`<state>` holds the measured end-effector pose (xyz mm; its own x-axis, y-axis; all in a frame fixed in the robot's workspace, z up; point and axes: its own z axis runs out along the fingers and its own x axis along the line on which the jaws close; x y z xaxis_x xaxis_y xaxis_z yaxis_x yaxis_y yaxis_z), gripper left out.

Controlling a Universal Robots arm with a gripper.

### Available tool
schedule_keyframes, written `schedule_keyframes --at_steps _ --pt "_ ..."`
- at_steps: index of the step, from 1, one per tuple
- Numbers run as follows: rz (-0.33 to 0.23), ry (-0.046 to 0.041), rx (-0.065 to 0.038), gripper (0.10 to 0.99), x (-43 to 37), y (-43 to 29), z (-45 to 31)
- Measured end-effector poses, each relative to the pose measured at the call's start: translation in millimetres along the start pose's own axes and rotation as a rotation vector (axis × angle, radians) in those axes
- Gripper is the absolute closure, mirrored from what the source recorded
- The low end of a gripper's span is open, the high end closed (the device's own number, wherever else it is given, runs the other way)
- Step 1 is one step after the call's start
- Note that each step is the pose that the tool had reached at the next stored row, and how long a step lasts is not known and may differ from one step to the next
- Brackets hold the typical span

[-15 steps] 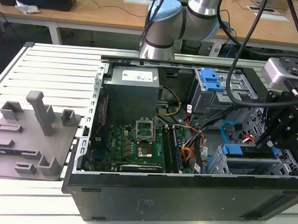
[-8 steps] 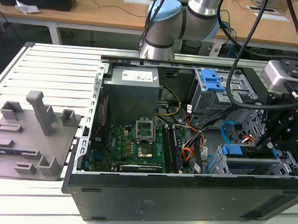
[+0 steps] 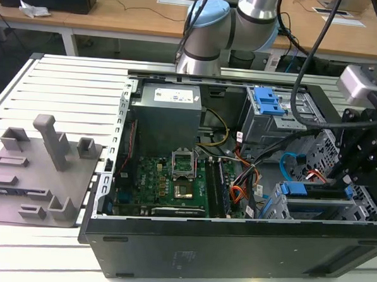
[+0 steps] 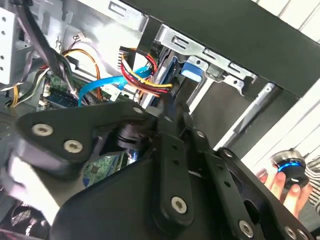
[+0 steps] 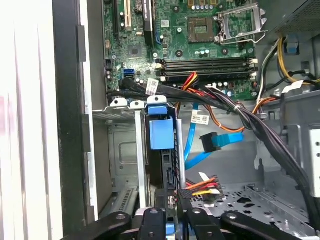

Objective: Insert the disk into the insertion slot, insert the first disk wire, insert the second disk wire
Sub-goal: 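Insert the first disk wire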

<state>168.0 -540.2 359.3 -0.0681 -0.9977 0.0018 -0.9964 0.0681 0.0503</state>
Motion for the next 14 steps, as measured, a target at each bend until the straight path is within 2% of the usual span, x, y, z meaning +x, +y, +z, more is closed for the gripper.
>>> schedule_keyframes --at_steps 1,2,6,8,14 --pt "0.0 0.0 0.002 0.98 -0.6 0.5 -7.3" --pt "0.0 -0.0003 0.004 0.98 -0.5 1.7 -10.4" --pt "0.0 -0.0023 0.005 0.98 0.2 13.2 -9.9" --pt "0.0 -0.0024 0.005 0.98 0.5 16.1 -9.7" --pt "0.0 -0.0023 0.005 0.98 0.5 16.4 -9.7"
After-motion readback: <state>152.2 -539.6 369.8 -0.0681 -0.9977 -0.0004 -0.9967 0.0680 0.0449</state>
